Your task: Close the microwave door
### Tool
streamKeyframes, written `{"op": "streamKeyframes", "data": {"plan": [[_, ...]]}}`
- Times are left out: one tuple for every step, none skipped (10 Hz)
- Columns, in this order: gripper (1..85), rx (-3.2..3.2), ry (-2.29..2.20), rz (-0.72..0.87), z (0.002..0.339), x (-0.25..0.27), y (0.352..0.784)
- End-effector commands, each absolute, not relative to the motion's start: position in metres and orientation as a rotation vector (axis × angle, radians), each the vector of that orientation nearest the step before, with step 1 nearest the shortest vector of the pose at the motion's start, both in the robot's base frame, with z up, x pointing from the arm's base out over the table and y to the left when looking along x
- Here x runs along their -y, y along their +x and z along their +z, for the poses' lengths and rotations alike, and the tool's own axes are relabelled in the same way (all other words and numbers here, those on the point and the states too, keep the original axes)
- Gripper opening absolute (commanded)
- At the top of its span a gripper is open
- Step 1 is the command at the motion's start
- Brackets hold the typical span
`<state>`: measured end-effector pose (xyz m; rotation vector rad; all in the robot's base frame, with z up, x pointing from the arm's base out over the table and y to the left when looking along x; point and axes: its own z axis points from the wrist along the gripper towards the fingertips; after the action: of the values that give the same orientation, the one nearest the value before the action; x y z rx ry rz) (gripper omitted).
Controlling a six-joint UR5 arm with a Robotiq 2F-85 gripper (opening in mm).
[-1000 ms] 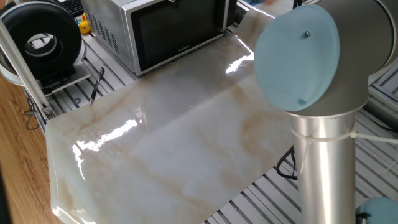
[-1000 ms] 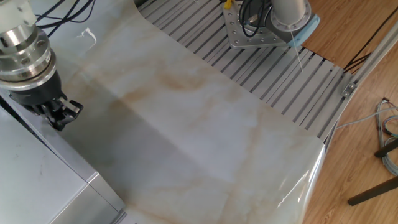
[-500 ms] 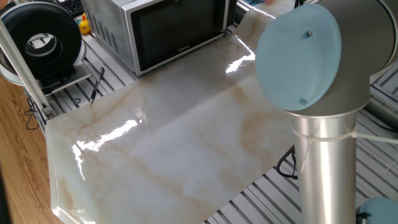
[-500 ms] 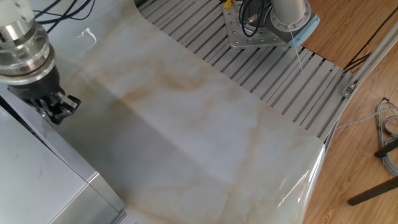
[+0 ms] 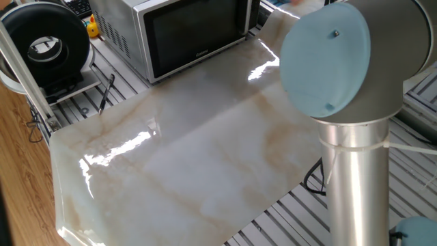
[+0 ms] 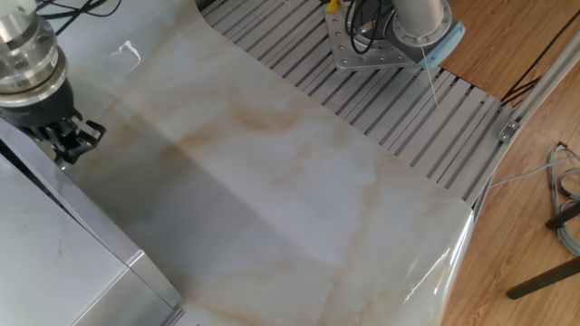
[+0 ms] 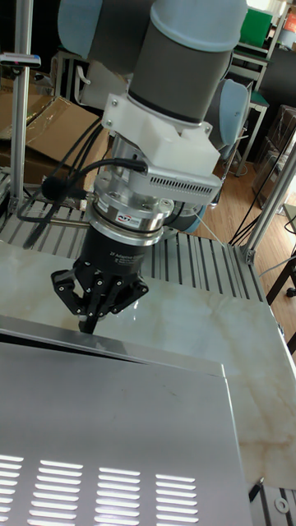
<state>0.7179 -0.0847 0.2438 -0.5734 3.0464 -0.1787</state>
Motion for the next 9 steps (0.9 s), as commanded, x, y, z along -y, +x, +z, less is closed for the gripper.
{"op": "streamKeyframes", "data": {"plan": [[1.3,-3.042,-0.610,-0.185,0.246,0.097,0.712],[1.3,-3.040,-0.629,-0.202,0.246,0.101,0.711],[1.3,-3.028,-0.663,-0.247,0.247,0.108,0.713],[1.3,-3.014,-0.691,-0.272,0.247,0.112,0.716],[1.3,-3.011,-0.702,-0.260,0.247,0.109,0.717],[1.3,-3.008,-0.706,-0.254,0.247,0.107,0.720],[1.3,-3.006,-0.711,-0.250,0.246,0.106,0.723],[1.3,-3.003,-0.729,-0.243,0.245,0.105,0.725],[1.3,-2.999,-0.750,-0.239,0.243,0.104,0.727]]}}
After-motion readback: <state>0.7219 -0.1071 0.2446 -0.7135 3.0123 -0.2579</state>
